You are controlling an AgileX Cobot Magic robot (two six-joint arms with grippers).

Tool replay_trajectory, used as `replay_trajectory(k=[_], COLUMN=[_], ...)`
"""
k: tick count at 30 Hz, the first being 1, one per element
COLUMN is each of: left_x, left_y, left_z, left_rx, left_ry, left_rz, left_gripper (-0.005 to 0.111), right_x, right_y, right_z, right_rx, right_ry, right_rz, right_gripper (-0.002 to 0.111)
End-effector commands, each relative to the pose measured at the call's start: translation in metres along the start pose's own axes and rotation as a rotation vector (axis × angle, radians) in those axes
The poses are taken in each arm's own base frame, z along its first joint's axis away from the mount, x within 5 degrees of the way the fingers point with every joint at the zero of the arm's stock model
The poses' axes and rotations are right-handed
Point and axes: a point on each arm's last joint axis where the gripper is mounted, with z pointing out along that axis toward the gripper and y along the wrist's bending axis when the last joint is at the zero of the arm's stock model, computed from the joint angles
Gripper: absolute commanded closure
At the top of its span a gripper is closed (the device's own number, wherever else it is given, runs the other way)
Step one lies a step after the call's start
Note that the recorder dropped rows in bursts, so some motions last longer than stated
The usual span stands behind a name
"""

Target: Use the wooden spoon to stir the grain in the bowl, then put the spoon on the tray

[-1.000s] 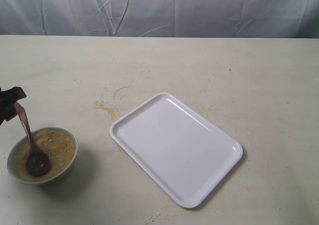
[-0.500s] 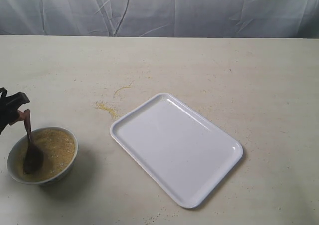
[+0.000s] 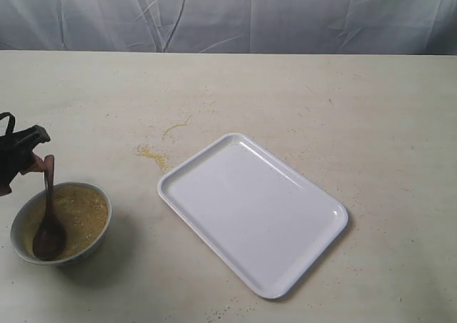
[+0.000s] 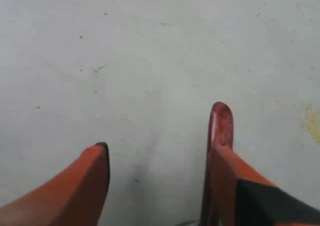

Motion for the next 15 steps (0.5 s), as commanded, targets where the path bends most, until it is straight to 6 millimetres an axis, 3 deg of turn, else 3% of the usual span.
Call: replay_trajectory(k=[1, 7, 15], left_x=[-0.007, -0.010, -0.008], left_y=[-0.015, -0.024, -0.018], left_z=[-0.008, -0.015, 0.008], left_rx=[0.071, 0.164, 0.119], left_ry=[0.033, -0.006, 0.032], left_rz=[0.036, 0.112, 0.125], left_gripper=[0.049, 0.049, 0.049], right_x=[-0.001, -0.001, -0.001], right_y=[0.000, 0.000, 0.000], right_z=[0.000, 0.000, 0.000], right_rx=[-0.002, -0.002, -0.002], right_ry=[-0.018, -0.018, -0.018], right_rz=[-0.002, -0.002, -0.002], right_gripper=[0.108, 0.108, 0.108])
